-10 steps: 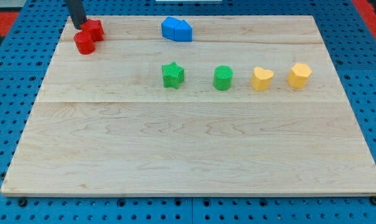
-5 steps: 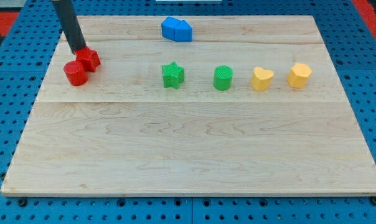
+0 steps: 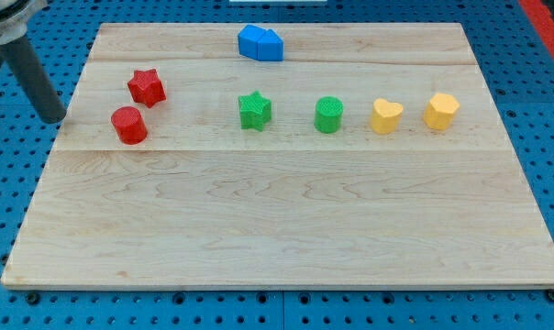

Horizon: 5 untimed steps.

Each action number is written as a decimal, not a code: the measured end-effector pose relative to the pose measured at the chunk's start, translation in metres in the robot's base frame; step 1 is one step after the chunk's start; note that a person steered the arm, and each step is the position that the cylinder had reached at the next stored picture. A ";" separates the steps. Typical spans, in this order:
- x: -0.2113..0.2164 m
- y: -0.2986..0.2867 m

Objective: Push the red circle towards the center of the board

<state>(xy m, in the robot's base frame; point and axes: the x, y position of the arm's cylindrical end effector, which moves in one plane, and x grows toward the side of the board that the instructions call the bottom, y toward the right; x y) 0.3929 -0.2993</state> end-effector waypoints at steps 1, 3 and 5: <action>0.004 0.034; 0.000 0.124; -0.003 0.110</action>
<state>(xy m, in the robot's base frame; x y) 0.3901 -0.1892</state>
